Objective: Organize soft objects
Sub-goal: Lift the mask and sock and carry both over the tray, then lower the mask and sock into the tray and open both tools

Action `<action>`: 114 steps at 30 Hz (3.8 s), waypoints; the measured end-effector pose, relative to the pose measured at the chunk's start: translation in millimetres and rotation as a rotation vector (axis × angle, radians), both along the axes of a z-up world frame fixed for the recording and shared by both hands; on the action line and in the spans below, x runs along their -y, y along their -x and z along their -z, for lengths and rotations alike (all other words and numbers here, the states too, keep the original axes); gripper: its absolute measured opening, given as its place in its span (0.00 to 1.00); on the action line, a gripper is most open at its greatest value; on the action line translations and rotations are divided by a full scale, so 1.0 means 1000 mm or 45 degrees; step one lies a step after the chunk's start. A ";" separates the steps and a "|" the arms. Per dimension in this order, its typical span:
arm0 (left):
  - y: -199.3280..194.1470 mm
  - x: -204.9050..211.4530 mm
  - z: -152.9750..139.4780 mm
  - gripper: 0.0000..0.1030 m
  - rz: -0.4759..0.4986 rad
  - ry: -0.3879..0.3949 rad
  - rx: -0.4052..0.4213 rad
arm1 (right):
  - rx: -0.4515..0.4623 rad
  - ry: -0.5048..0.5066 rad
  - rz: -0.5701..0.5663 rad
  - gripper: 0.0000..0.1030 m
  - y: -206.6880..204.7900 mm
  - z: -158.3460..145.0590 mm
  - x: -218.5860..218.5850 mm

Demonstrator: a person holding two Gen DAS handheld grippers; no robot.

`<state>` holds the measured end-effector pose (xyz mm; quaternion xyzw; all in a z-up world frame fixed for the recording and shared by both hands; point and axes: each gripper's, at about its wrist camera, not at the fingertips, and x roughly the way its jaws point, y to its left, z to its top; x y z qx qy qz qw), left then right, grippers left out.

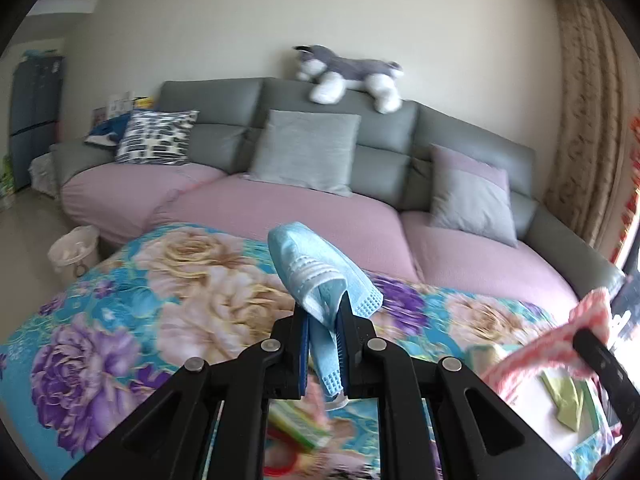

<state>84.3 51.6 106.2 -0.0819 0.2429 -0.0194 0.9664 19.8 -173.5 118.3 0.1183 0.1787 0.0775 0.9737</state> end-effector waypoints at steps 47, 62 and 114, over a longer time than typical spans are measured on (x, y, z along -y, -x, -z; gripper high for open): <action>-0.020 0.254 0.118 0.12 0.761 -0.164 -0.417 | -0.447 -0.017 0.450 0.10 -0.019 0.094 0.156; -0.036 0.256 0.139 0.12 0.749 -0.142 -0.491 | -0.569 -0.035 0.431 0.10 -0.037 0.122 0.159; -0.045 0.187 0.099 0.97 0.372 -0.165 -0.494 | -0.647 0.153 0.480 0.87 -0.021 0.096 0.153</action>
